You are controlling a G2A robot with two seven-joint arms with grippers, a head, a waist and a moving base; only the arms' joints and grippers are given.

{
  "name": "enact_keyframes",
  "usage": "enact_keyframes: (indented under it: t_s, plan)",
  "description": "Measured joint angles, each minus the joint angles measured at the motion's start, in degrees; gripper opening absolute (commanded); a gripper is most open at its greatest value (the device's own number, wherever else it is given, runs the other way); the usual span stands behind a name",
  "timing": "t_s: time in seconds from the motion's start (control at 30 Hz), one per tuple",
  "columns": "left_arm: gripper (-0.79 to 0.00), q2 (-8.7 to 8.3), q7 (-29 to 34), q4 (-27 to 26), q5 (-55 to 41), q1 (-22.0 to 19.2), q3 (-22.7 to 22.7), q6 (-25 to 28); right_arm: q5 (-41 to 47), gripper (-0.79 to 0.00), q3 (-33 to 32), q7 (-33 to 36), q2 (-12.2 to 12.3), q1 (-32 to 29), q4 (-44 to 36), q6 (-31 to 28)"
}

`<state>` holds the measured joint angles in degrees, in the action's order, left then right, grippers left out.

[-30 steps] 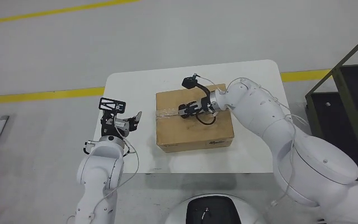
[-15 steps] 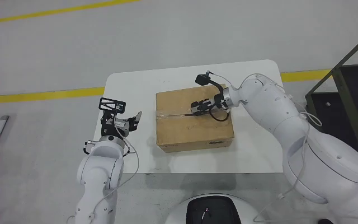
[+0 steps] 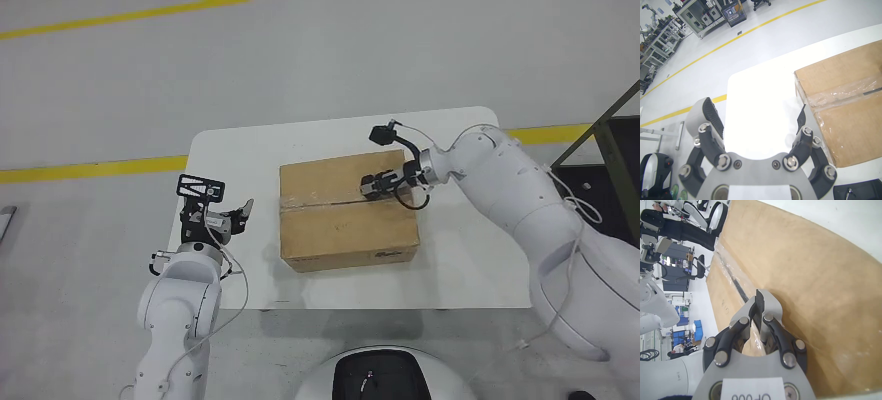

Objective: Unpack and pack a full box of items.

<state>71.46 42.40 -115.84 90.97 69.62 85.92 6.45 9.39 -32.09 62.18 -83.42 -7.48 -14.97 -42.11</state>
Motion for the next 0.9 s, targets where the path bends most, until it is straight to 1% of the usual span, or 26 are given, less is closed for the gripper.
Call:
enact_keyframes:
  t_s: [0.33,0.47,0.7,0.9]
  plan:
    - [0.0,0.0,0.0,0.0,0.0,0.0,0.0,0.0,0.0,-0.785,-1.8,2.1,5.0,-1.9,-4.7,2.1]
    - [0.0,0.0,0.0,0.0,0.0,0.0,0.0,0.0,0.1,-0.785,-3.1,1.7,7.2,-2.3,-7.5,1.8]
    - [0.0,0.0,0.0,0.0,0.0,0.0,0.0,0.0,0.0,-0.785,-5.3,2.3,9.8,-3.4,-13.5,2.4]
    - [0.0,0.0,0.0,0.0,0.0,0.0,0.0,0.0,-0.8,-0.785,-7.8,2.4,11.9,-4.5,-16.3,3.4]
